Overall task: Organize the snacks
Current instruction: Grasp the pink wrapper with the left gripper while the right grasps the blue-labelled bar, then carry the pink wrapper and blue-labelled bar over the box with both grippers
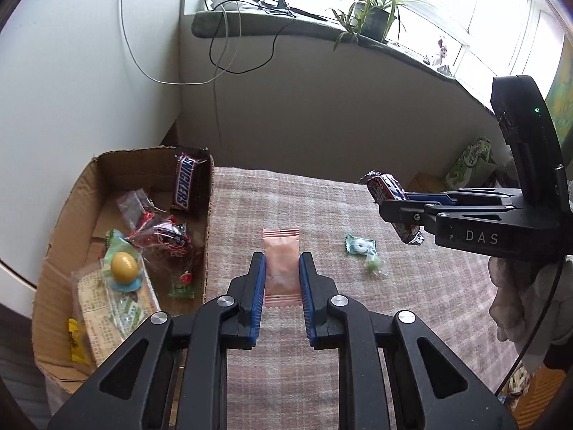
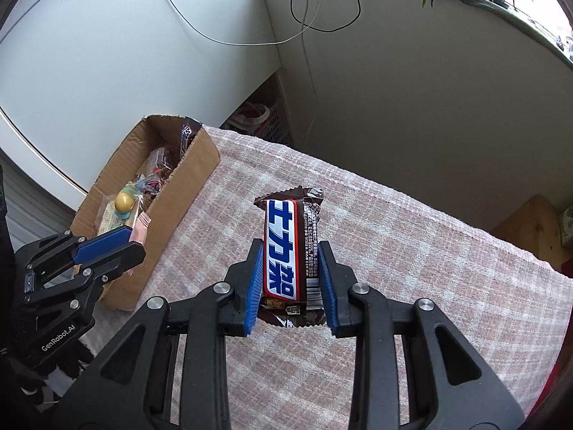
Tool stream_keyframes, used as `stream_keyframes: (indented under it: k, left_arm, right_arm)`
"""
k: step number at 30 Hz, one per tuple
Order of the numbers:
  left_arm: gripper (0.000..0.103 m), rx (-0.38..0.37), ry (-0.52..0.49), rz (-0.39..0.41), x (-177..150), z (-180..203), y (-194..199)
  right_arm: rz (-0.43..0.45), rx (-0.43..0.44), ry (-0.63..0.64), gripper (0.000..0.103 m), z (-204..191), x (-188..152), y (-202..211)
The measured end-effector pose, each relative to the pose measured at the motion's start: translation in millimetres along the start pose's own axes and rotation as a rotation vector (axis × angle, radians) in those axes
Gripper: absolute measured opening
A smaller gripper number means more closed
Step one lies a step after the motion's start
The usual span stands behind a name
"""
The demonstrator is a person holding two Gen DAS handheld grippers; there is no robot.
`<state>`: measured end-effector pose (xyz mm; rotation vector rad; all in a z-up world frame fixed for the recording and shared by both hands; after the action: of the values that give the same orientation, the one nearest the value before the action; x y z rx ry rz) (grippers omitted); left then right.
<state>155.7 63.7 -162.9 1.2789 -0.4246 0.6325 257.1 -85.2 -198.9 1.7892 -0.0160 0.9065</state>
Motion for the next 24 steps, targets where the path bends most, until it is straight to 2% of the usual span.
stream_keyframes:
  k: [14,24]
  left_arm:
    - [0.017,0.061,0.104,0.024,3.3,-81.2,35.7]
    - [0.017,0.102,0.149,0.039,4.6,-122.7,46.2]
  right_arm:
    - [0.002,0.071,0.082,0.03,-100.9,34.6,-10.7]
    - [-0.017,0.117,0.109,0.03,-149.1,48.7,-28.4]
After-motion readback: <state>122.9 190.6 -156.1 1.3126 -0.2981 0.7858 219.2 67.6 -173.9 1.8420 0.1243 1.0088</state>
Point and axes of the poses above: each gripper's, at about its wrist camera, not at the fingertips, and y roughly against the way its jaws point, z to its right, x to its top, the point moved 7 cm from there along -y, roughly the way its jaws point, and after that the axes turned 4 degrees about -x, right-handed, at the moved point
